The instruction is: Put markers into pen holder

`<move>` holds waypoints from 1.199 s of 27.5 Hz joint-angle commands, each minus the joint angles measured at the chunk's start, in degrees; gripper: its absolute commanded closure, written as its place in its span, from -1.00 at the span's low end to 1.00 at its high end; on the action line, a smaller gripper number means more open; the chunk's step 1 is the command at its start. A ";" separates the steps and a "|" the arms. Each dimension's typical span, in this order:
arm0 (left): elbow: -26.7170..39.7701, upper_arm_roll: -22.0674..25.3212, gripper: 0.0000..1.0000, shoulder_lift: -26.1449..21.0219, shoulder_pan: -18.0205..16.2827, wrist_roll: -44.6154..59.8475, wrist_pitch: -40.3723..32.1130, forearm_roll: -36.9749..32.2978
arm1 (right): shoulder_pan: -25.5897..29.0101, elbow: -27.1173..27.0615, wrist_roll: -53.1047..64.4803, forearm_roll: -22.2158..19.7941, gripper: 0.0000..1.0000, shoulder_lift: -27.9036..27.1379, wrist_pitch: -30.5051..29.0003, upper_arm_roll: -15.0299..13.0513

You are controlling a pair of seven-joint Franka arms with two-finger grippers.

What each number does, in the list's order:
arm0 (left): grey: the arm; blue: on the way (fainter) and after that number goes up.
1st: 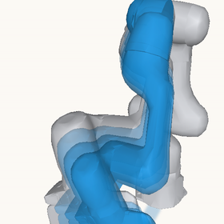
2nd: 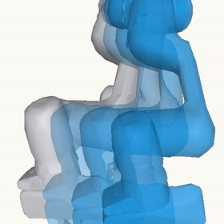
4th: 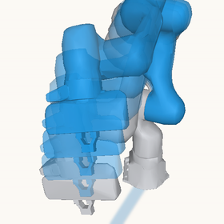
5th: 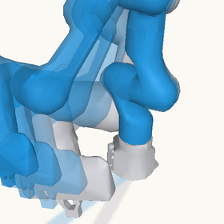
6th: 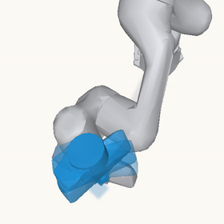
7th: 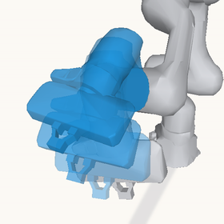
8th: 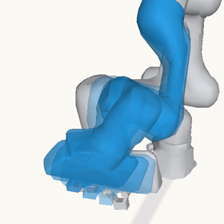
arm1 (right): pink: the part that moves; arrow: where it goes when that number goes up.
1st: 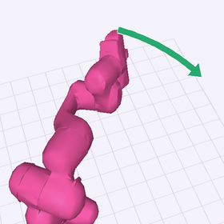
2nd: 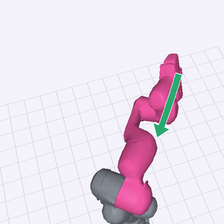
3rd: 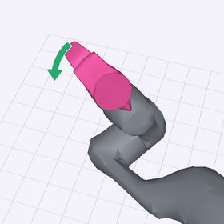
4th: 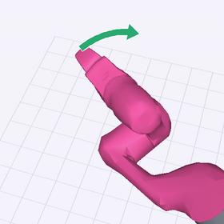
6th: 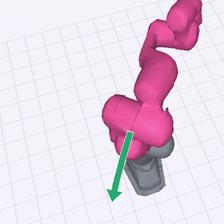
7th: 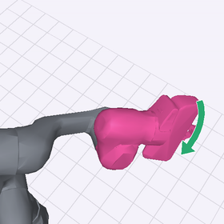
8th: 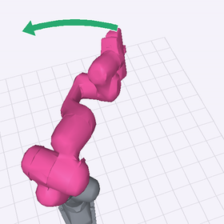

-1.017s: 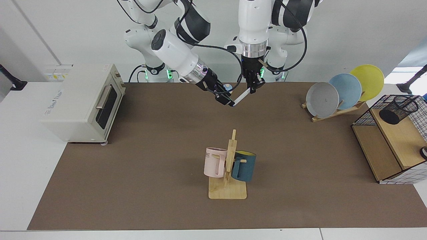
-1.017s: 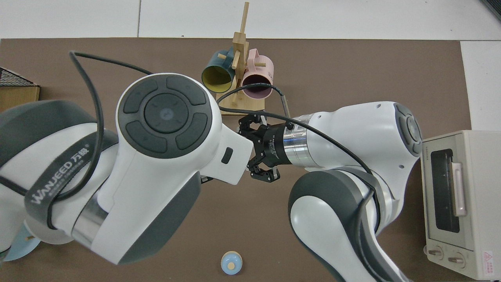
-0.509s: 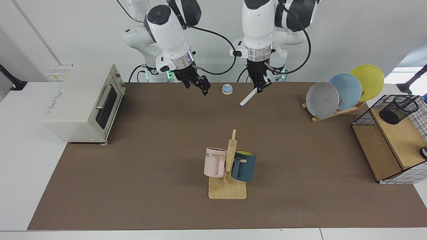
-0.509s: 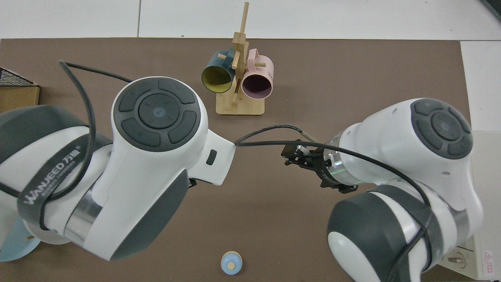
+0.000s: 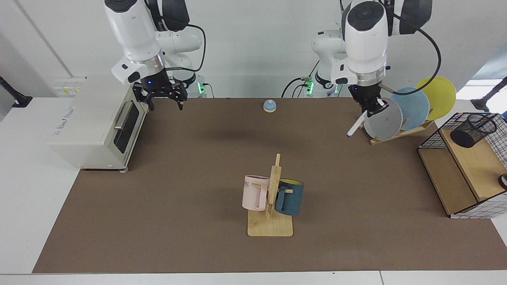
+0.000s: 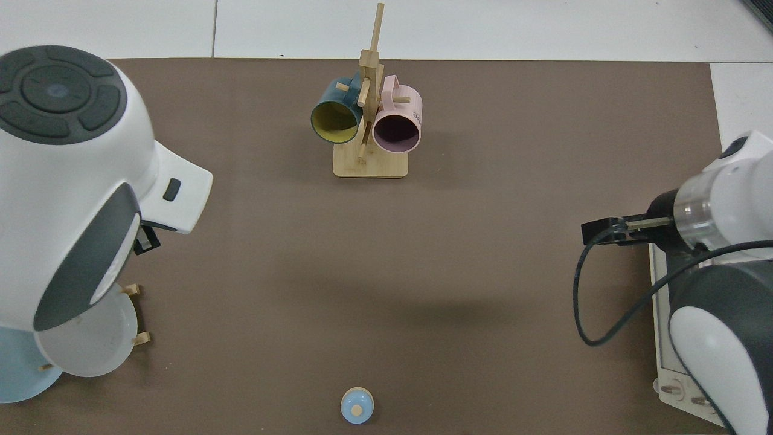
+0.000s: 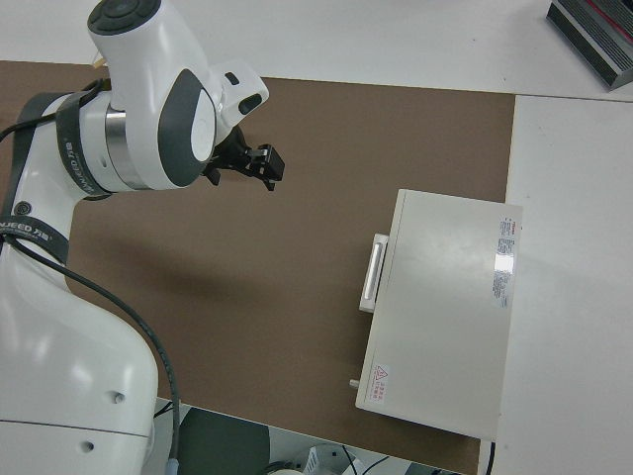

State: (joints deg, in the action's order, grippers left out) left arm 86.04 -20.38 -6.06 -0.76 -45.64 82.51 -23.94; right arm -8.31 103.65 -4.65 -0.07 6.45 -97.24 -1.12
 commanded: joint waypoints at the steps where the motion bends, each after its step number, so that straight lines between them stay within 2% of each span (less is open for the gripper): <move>1: -0.17 6.49 1.00 1.23 1.11 -11.29 -0.68 -4.87 | 2.15 -1.17 7.38 -3.70 -1.00 -1.17 -0.67 0.95; 5: -3.32 7.28 1.00 0.18 0.41 -21.67 -0.15 -11.21 | 3.03 -7.22 6.86 -3.01 -1.00 -4.24 0.56 0.60; 7: -4.12 9.56 1.00 -0.18 0.23 -25.27 0.11 -12.70 | 4.17 -9.25 4.58 -1.69 -1.00 -5.30 1.61 0.68; 10: -4.12 12.55 1.00 0.17 0.23 -29.93 1.68 -13.67 | 5.66 -8.30 -1.57 1.04 -1.00 -4.61 1.88 0.68; 15: -4.21 14.84 1.00 0.70 0.23 -36.09 4.06 -17.01 | 6.02 -6.97 -2.46 0.87 -1.00 -4.07 1.18 0.68; 22: -5.00 19.14 1.00 0.70 0.23 -43.91 7.75 -17.10 | 7.78 -6.71 -2.20 1.04 -1.00 -3.81 1.88 0.68; 29: -5.00 28.37 1.00 0.62 0.32 -55.86 14.69 -14.64 | 7.61 -6.53 2.02 0.86 -1.00 -4.25 -1.28 0.68; 33: -4.91 33.20 1.00 0.26 0.32 -63.69 17.94 -14.73 | 7.78 -6.53 1.84 0.95 -1.00 -4.25 -0.32 0.68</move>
State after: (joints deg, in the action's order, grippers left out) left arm 81.28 8.20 -5.70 -0.99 -101.16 96.91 -39.67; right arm -1.75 97.27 -4.78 -0.34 2.52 -97.45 -1.11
